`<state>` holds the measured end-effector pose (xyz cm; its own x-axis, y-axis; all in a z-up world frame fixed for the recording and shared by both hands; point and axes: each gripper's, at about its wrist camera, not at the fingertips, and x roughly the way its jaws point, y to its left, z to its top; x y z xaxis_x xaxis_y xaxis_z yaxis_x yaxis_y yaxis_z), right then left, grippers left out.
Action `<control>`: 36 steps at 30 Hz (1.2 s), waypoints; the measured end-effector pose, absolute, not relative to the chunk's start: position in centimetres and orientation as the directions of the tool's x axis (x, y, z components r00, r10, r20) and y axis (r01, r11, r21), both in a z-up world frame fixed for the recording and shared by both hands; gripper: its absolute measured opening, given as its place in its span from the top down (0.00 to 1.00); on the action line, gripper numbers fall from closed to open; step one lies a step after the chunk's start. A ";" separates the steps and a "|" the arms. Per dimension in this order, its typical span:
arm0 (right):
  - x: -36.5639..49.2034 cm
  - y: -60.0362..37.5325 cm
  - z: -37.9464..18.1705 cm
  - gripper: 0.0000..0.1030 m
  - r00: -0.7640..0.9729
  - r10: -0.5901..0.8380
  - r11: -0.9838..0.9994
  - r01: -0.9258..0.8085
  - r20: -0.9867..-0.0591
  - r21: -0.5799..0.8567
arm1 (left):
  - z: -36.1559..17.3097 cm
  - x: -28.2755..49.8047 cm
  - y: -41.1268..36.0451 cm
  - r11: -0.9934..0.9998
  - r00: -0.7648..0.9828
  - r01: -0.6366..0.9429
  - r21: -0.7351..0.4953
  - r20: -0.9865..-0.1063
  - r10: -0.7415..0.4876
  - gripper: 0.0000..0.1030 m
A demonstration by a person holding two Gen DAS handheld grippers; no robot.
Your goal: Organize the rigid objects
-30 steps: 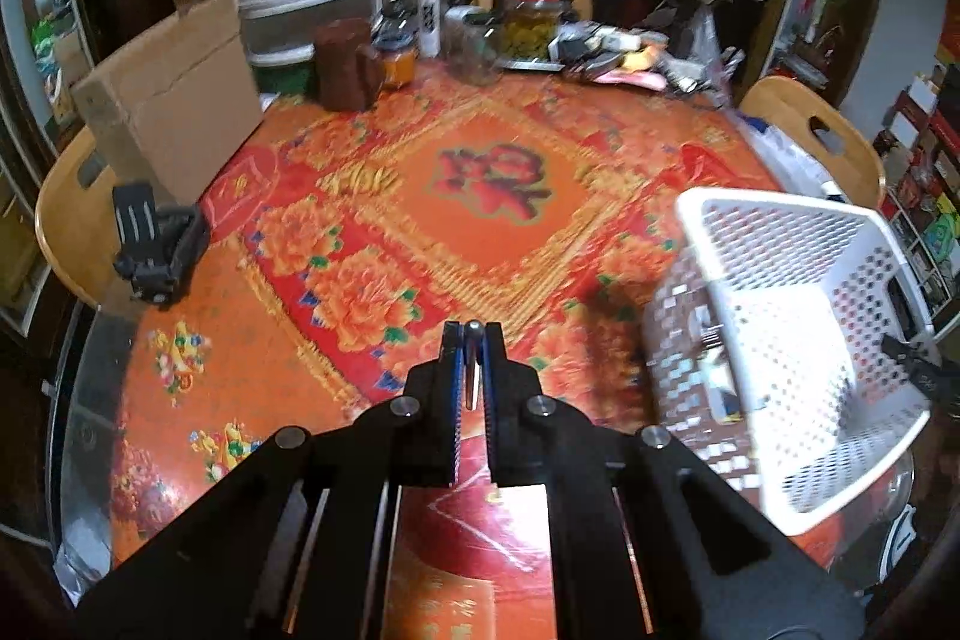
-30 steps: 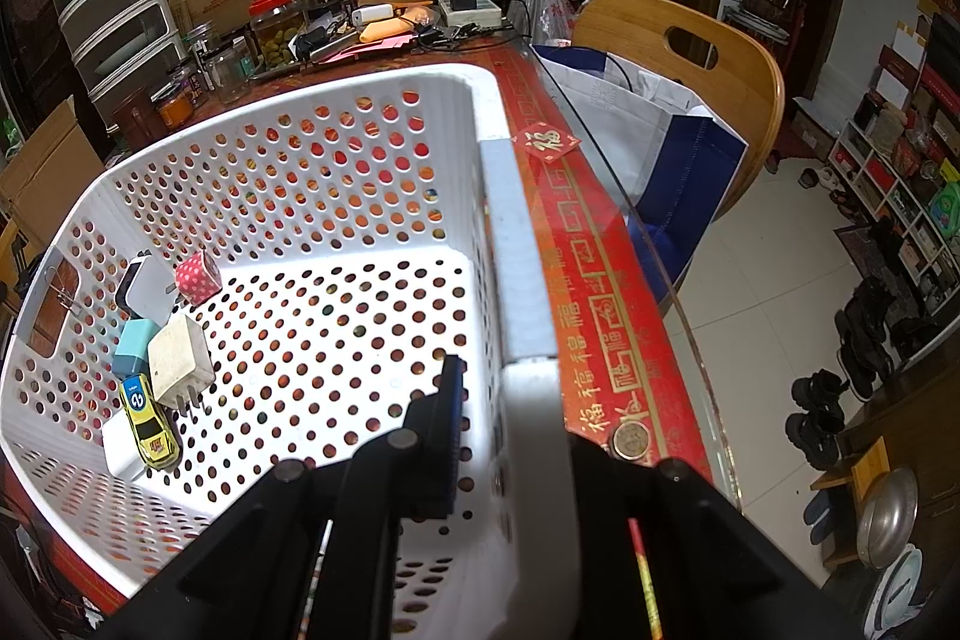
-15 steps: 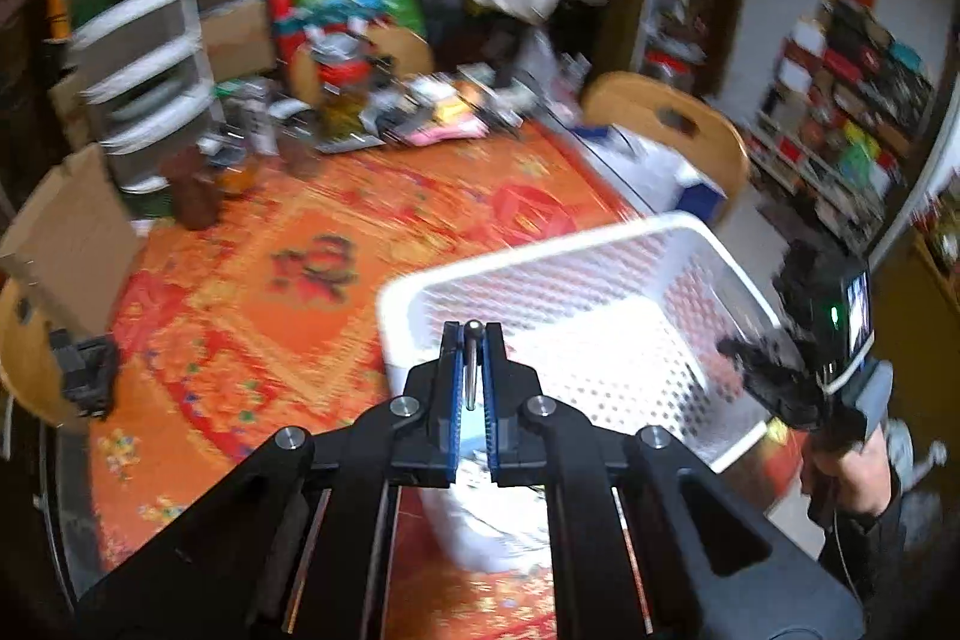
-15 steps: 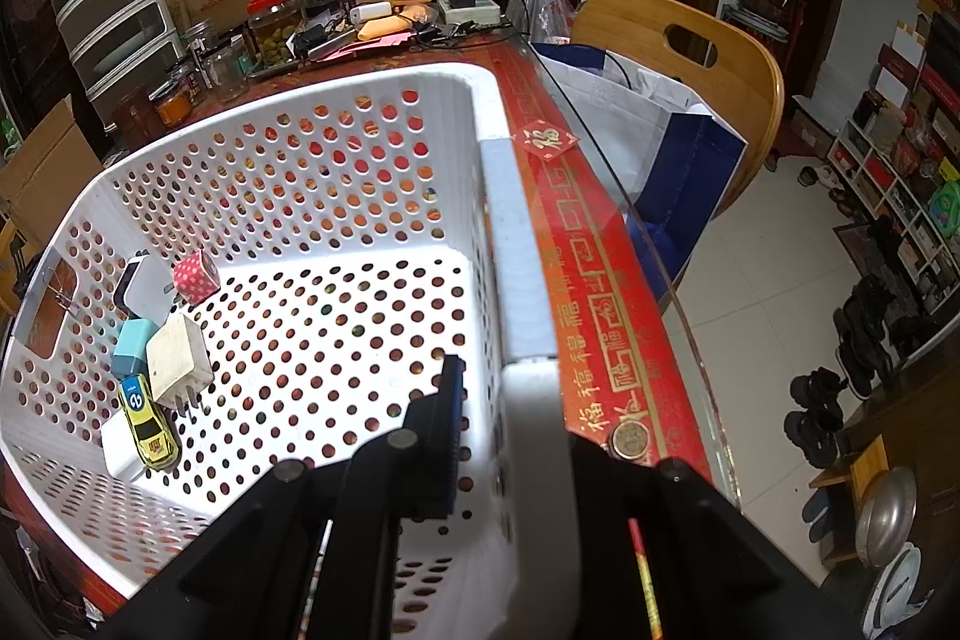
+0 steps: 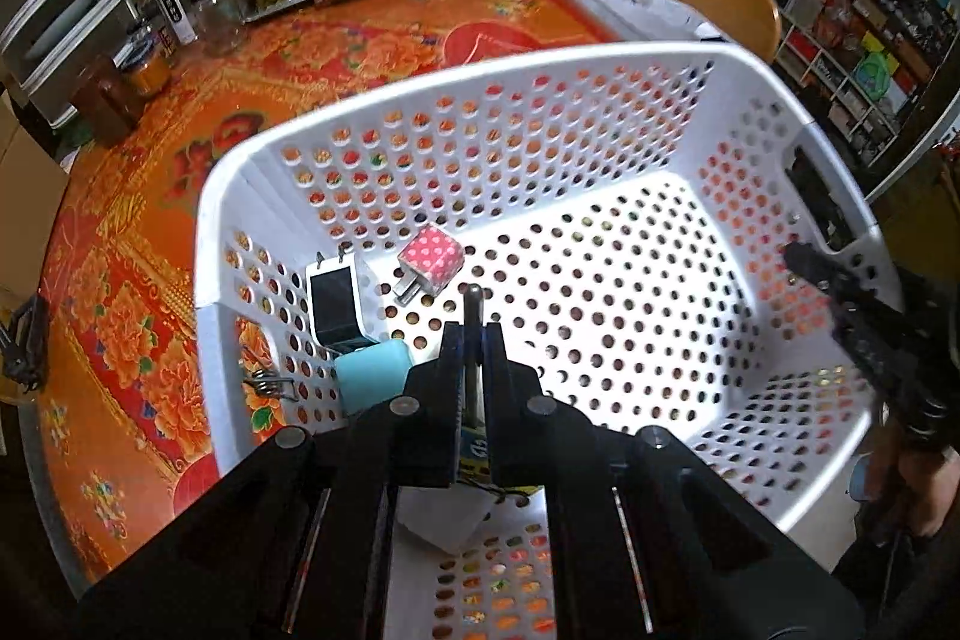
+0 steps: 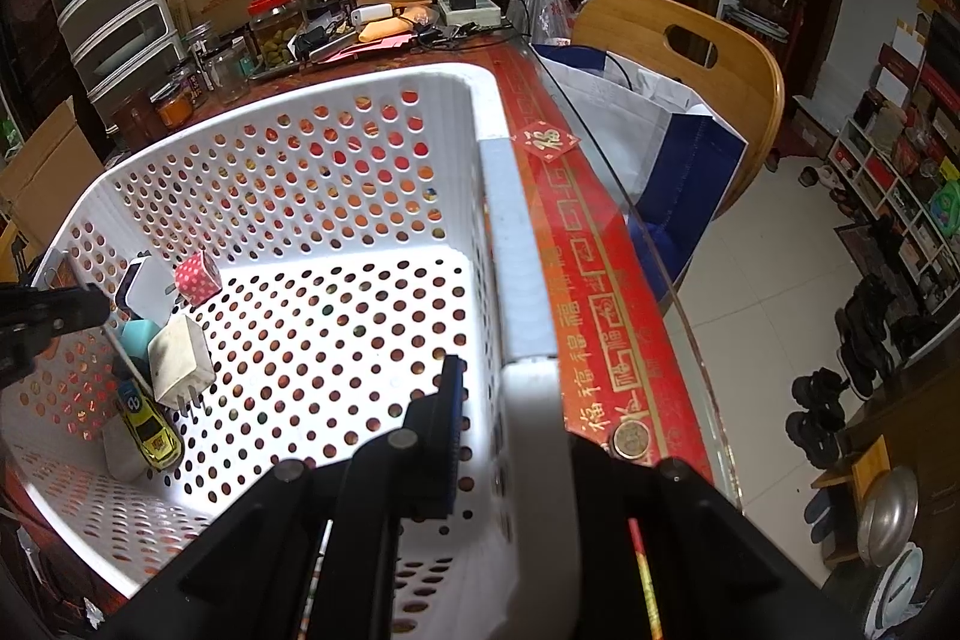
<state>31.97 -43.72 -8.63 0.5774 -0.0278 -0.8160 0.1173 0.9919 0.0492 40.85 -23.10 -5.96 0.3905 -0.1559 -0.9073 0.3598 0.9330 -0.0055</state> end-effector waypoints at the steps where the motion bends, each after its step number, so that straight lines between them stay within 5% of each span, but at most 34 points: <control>1: 32.0 -43.7 -8.6 0.89 0.577 -0.028 0.992 0.116 -0.816 0.049 | -6.4 41.3 -23.0 0.934 0.386 0.357 -0.002 -0.910 -0.149 0.95; 5: 31.9 -43.7 -8.6 0.89 0.578 -0.027 0.992 0.115 -0.816 0.049 | -7.7 41.9 -23.1 0.935 0.362 0.354 0.002 -0.922 -0.135 0.92; 7: 32.0 -43.7 -8.5 0.89 0.578 -0.026 0.992 0.113 -0.816 0.049 | -7.8 41.8 -23.1 0.937 0.370 0.349 0.015 -0.921 -0.123 0.65; 11: 32.0 -43.6 -8.6 0.88 0.579 -0.021 0.992 0.111 -0.815 0.053 | -7.0 41.0 -23.7 0.919 0.374 0.394 -0.019 -0.910 -0.179 0.39; 13: 32.0 -43.6 -8.6 0.88 0.579 -0.022 0.992 0.111 -0.815 0.053 | -6.4 40.3 -24.1 0.916 0.413 0.399 0.026 -0.897 -0.155 0.11; 15: 32.0 -43.6 -8.5 0.88 0.579 -0.021 0.992 0.111 -0.815 0.053 | -5.5 39.9 -24.0 0.915 0.452 0.403 0.036 -0.877 -0.164 0.04; 19: 32.0 -43.6 -8.6 0.88 0.578 -0.022 0.992 0.112 -0.816 0.053 | -4.2 39.5 -23.3 0.921 0.488 0.388 0.027 -0.854 -0.181 0.00; 21: 32.0 -43.6 -8.6 0.80 0.582 -0.014 0.993 0.102 -0.813 0.056 | -3.6 38.9 -23.0 0.926 0.527 0.374 0.050 -0.833 -0.168 0.00; 22: 32.0 -43.6 -8.6 0.60 0.586 -0.005 0.994 0.092 -0.811 0.061 | -3.4 38.6 -23.1 0.925 0.543 0.375 0.067 -0.824 -0.160 0.00; 23: 32.1 -43.7 -8.7 0.29 0.589 -0.001 0.994 0.090 -0.808 0.065 | -3.2 38.1 -23.1 0.922 0.563 0.377 0.091 -0.813 -0.150 0.00; 25: 32.1 -43.6 -8.6 0.08 0.599 -0.019 0.994 0.097 -0.800 0.049 | -2.7 36.8 -23.4 0.913 0.613 0.379 0.149 -0.780 -0.128 0.00; 36: 20.4 -39.3 -1.7 0.00 0.825 -0.130 0.989 0.150 -0.550 -0.009 | 1.7 23.6 -18.9 0.918 0.815 0.333 0.216 -0.555 -0.166 0.00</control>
<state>20.36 -39.30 -1.72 0.8246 -0.1305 -0.5504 0.1503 0.9886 -0.0092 23.62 -18.89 1.71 0.8155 -0.1655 -0.5546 0.3333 0.9177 0.2161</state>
